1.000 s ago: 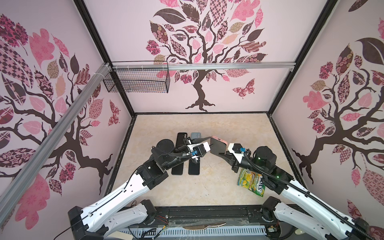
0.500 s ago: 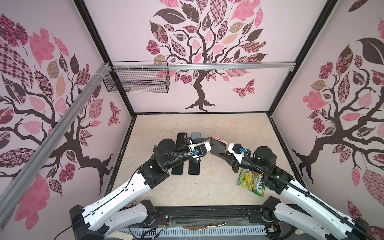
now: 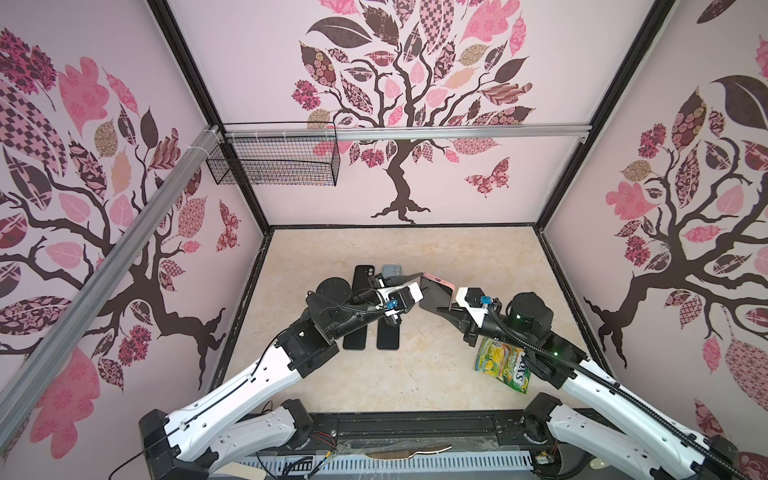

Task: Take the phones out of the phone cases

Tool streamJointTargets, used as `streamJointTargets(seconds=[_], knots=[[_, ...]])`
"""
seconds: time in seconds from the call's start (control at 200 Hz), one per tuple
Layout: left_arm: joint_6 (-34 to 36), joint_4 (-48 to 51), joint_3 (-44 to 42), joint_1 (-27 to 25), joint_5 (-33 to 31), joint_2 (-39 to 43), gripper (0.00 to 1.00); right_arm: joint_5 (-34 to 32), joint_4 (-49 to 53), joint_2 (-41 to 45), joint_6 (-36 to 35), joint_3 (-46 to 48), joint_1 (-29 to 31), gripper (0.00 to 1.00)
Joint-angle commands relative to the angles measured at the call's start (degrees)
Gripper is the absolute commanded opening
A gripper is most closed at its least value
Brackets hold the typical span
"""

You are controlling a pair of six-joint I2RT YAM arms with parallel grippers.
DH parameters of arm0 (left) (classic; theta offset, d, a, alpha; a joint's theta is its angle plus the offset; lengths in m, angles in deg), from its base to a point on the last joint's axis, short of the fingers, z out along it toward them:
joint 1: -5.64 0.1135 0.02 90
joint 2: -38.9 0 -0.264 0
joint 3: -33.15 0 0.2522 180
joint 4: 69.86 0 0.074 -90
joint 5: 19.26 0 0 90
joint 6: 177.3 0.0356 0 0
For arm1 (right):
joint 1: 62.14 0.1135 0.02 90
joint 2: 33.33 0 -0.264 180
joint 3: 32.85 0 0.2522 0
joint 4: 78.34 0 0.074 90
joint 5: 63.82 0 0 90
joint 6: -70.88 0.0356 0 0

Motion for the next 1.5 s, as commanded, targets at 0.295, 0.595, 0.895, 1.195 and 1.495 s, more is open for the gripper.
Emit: streamJointTargets(seconds=[0.295, 0.595, 0.895, 1.195, 1.495], knots=[[-0.16, 1.09, -1.67, -0.12, 0.38, -0.72, 0.31, 2.5, -4.43, 1.61, -0.08, -2.76, 0.29, 0.0], [0.65, 1.88, -2.09, -0.14, -0.06, -1.27, 0.31, 3.59, -3.94, 1.08, -0.8, -3.02, 0.3, 0.0], [-0.39, -0.13, -2.15, -0.17, -2.02, -1.02, 0.38, 1.19, -3.82, 1.77, 0.17, -2.41, 0.24, 0.0], [0.26, 0.14, -3.13, -0.11, -2.93, 4.17, 0.44, -5.13, -4.14, 2.68, 1.69, -1.88, 0.23, 0.0], [4.37, 0.23, -3.28, -0.34, -1.64, 4.95, 0.42, -3.37, -6.73, 3.24, -3.13, -1.13, 0.24, 0.0]])
